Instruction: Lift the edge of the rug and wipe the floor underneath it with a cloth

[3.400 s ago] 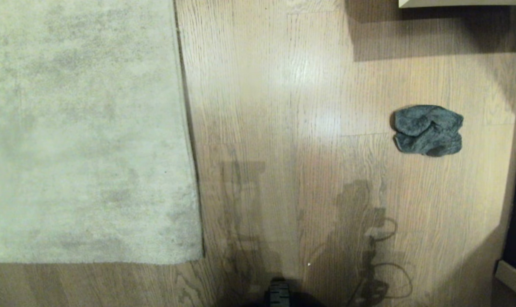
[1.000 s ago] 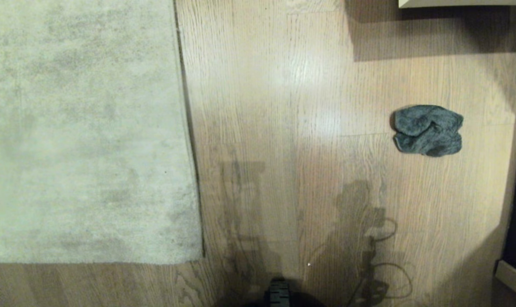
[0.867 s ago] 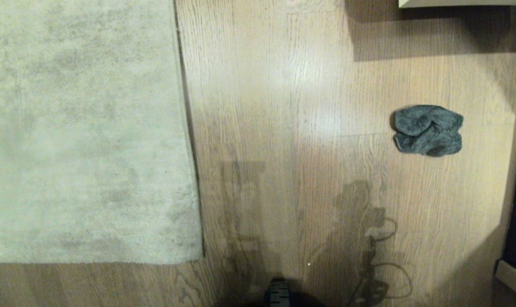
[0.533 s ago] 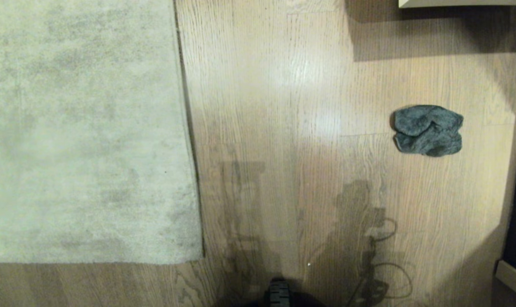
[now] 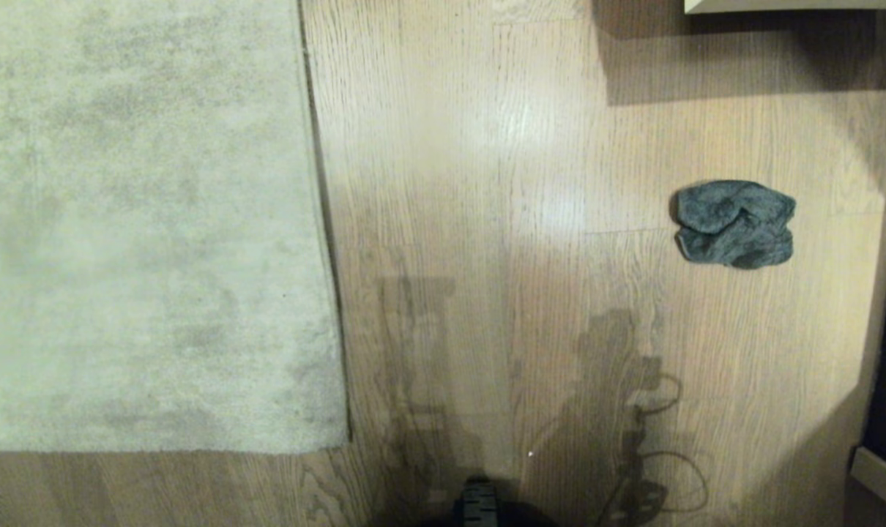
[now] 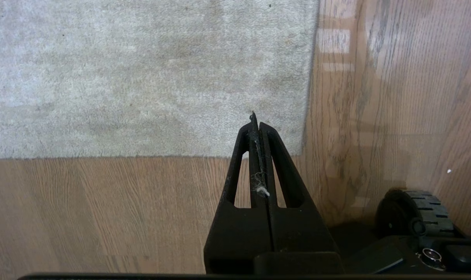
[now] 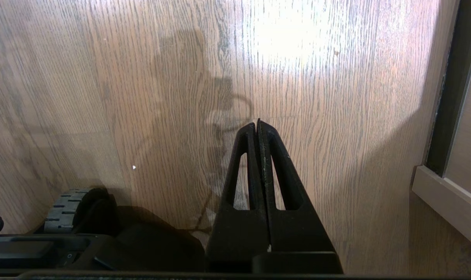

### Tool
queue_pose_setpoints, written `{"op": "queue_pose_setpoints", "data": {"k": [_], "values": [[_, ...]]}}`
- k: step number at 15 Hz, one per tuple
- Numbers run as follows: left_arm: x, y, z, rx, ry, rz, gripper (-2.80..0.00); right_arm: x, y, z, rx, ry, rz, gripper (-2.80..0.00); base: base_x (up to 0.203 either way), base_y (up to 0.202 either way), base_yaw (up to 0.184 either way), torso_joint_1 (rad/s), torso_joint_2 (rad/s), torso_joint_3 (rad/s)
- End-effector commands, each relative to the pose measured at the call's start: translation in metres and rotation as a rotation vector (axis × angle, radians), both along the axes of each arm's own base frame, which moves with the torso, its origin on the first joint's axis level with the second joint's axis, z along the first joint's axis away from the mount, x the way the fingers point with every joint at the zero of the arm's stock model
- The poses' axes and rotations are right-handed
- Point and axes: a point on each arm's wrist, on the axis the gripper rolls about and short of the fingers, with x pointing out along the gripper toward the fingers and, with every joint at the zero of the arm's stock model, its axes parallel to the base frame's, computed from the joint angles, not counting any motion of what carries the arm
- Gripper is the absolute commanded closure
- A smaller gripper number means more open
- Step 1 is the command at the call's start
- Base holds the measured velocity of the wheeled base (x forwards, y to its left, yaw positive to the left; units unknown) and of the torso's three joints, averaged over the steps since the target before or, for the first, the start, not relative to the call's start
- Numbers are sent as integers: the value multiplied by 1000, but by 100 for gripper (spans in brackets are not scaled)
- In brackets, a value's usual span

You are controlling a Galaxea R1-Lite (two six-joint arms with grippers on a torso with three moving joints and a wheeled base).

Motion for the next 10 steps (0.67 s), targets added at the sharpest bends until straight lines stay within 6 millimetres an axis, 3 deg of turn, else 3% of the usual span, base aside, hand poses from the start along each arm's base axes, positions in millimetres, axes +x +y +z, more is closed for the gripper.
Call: {"op": "queue_pose_setpoints", "data": {"k": [1, 10], "values": [[0, 0, 0, 0, 0, 1, 0, 0, 0, 0, 0, 0, 0, 0, 0, 0, 0, 0, 0, 0], [0, 0, 0, 0, 0, 1, 0, 0, 0, 0, 0, 0, 0, 0, 0, 0, 0, 0, 0, 0]]}}
